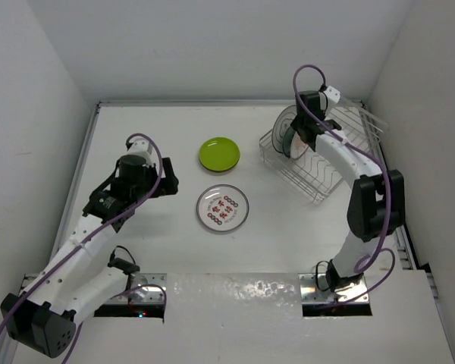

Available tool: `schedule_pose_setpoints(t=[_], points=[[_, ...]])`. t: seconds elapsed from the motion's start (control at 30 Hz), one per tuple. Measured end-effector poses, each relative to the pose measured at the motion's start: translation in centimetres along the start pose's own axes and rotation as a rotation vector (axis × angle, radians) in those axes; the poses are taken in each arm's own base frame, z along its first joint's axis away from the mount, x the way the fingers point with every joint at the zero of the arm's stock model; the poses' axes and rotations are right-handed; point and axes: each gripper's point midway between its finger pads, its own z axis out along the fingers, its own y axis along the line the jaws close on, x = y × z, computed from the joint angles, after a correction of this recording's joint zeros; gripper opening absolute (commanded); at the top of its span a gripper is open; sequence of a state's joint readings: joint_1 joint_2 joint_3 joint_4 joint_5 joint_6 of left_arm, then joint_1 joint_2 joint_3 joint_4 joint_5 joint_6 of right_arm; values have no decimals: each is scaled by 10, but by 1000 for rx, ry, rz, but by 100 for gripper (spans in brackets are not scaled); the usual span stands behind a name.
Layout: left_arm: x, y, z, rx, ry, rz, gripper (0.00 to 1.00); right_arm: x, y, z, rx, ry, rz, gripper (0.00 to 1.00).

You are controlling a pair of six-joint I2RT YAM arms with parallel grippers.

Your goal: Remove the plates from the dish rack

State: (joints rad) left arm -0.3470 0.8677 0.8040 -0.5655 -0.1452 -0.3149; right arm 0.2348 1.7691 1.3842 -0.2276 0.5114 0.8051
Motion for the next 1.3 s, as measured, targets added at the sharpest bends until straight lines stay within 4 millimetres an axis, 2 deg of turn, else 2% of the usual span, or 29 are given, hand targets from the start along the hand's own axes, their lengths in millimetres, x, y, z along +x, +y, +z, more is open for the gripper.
schedule_pose_setpoints(t=[0.13,0.23,0.33,0.43,0.5,0.53,0.57,0.6,0.67,0.73,0.77,0.8,0.87,0.93,1.0,1.1,1.13,1.2,1.23,1.3], points=[[-1,2,0,-14,-6,-1,100,-21,5,-20,-31,-33,41,0],[-3,6,-2,-31,-21,-6,100,-49,15,-47,-101,-84,69,0],[-11,8,-12,-33,-68,-25,100,-80,31,-80,-201,-138,26,0],[-30,0,-33,10,-144,-84,100,-107,62,-119,-374,-173,-89,0],[-49,-11,-50,65,-199,-131,100,-113,90,-152,-516,-182,-233,0],[-61,-19,-60,104,-226,-163,100,-109,106,-171,-585,-192,-338,0],[-72,-28,-70,143,-249,-192,100,-99,117,-189,-631,-206,-454,0],[-86,-38,-81,192,-278,-226,100,-73,131,-215,-704,-208,-610,0],[-104,-56,-96,280,-303,-277,100,-20,139,-252,-796,-220,-870,0],[-114,-72,-108,372,-309,-334,100,57,128,-289,-894,-224,-1190,0],[-117,-79,-113,410,-308,-356,100,88,118,-300,-936,-218,-1315,0],[-118,-85,-114,445,-302,-379,100,114,105,-305,-959,-211,-1428,0],[-112,-92,-109,486,-269,-418,100,150,78,-302,-959,-193,-1621,0],[-96,-98,-93,511,-206,-452,100,168,61,-299,-928,-225,-1759,0],[-71,-102,-69,511,-106,-477,99,175,55,-300,-889,-291,-1851,0],[-31,-103,-36,486,45,-500,99,177,69,-315,-875,-407,-1882,0],[-15,-101,-23,462,101,-507,96,176,76,-321,-876,-448,-1868,0],[10,-97,-9,431,178,-525,91,175,88,-328,-876,-501,-1847,0],[16,-96,-6,431,193,-537,82,178,90,-329,-879,-510,-1849,0],[19,-98,-6,451,195,-544,79,188,95,-331,-892,-518,-1852,0]])
